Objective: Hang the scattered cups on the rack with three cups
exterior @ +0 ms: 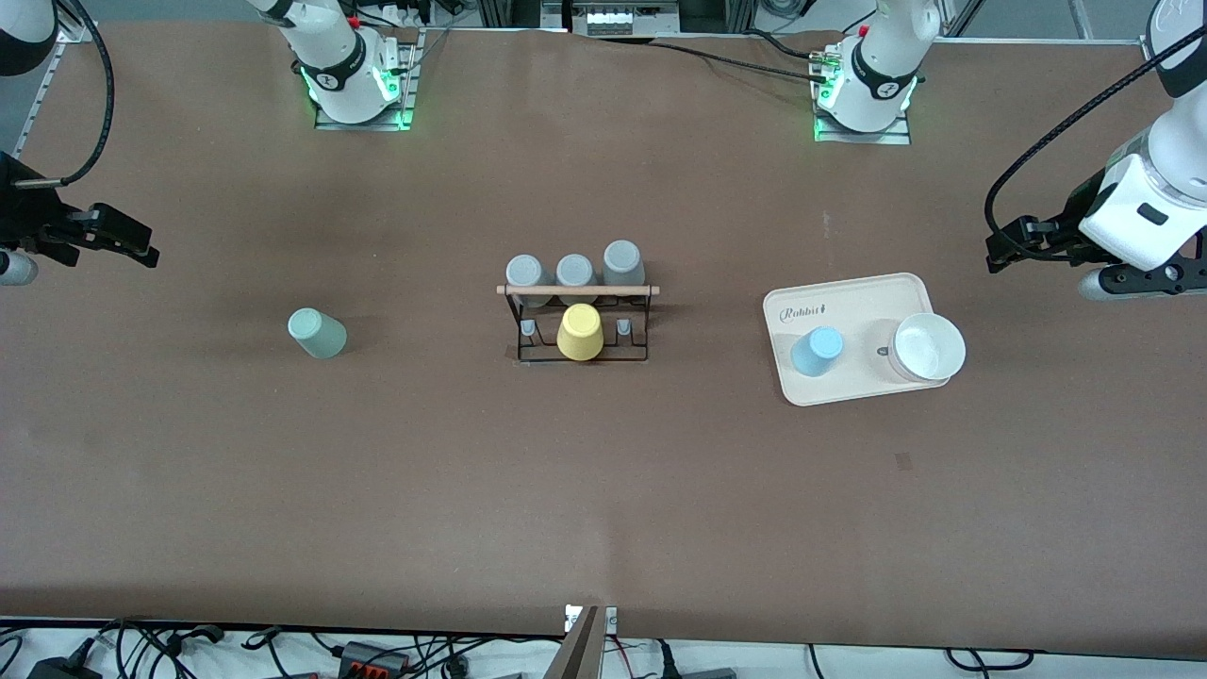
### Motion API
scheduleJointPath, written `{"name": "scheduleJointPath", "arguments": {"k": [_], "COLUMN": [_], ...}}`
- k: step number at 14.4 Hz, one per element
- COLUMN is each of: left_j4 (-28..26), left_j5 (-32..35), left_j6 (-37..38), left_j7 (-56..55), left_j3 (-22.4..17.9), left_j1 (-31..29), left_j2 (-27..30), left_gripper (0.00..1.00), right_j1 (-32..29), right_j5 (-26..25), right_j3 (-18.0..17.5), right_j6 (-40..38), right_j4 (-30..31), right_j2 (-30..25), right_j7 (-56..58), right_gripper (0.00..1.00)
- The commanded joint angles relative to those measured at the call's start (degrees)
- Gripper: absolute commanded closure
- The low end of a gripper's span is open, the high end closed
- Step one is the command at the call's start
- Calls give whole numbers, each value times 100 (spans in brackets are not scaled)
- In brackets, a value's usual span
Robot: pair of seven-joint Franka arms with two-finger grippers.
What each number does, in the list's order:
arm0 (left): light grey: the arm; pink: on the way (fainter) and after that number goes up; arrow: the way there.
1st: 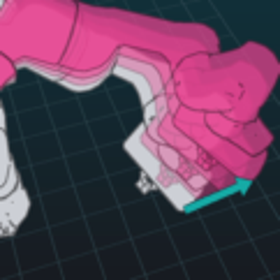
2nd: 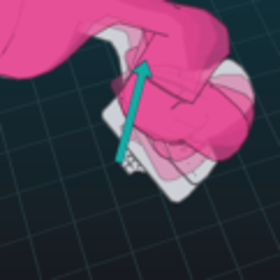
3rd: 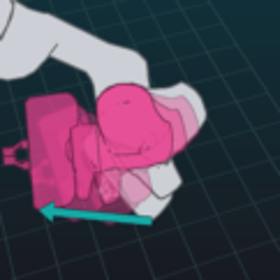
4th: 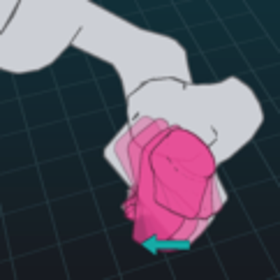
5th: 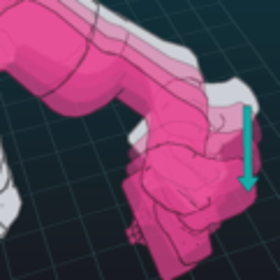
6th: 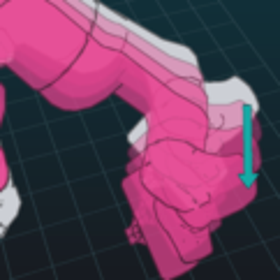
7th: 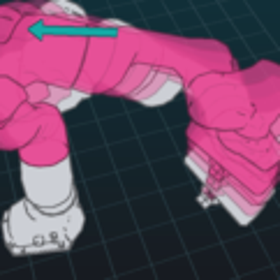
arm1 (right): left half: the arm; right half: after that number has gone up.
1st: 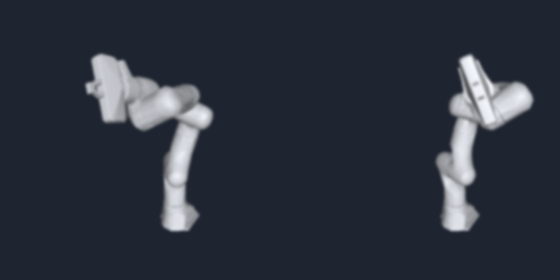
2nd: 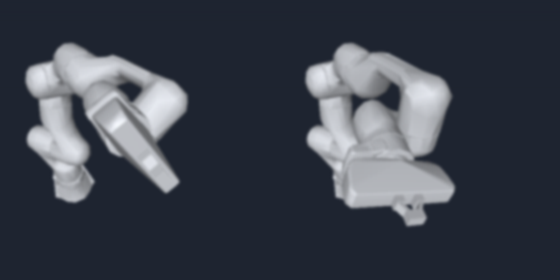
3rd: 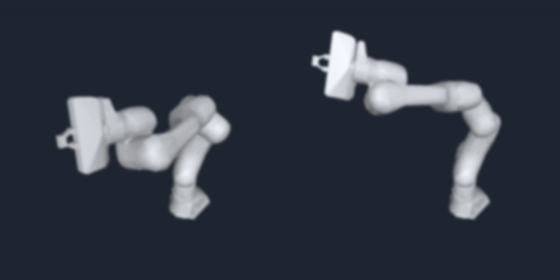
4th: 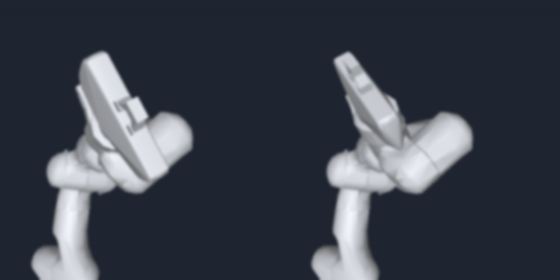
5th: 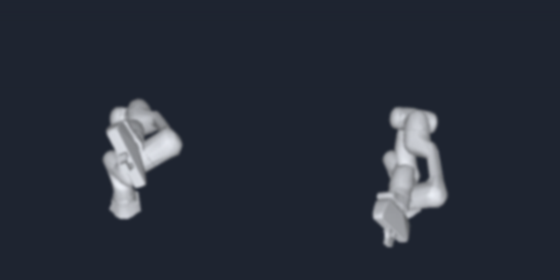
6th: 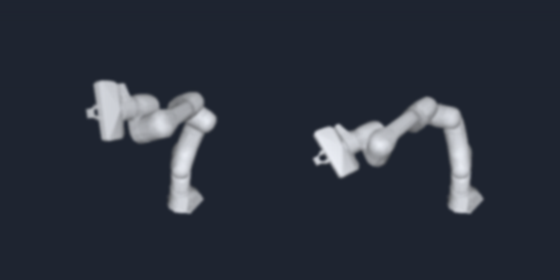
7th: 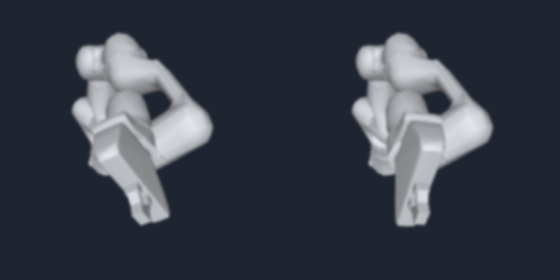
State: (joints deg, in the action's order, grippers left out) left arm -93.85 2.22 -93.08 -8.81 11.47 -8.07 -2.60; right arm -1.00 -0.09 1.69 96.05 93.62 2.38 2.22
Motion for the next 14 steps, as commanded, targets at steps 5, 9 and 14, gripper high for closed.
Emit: {"name": "scheduleJointPath", "arguments": {"k": [5, 9, 14], "left_j4": [-36, -36, -36], "left_j5": [33, 15, -55], "left_j6": [71, 62, 71], "left_j7": [29, 152, 196], "left_j3": [13, -5, -14], "left_j1": [-46, -46, -116], "left_j2": [93, 84, 75], "left_gripper": [0, 0, 0], "right_j1": [48, 48, 39], "right_j5": [18, 26, 27], "right_j3": [33, 33, 50], "right_j6": [-69, -61, -61], "right_j4": [16, 16, 16], "right_j2": [-107, -98, -98], "right_j7": [-99, -99, -99], "right_gripper": [0, 0, 0]}}
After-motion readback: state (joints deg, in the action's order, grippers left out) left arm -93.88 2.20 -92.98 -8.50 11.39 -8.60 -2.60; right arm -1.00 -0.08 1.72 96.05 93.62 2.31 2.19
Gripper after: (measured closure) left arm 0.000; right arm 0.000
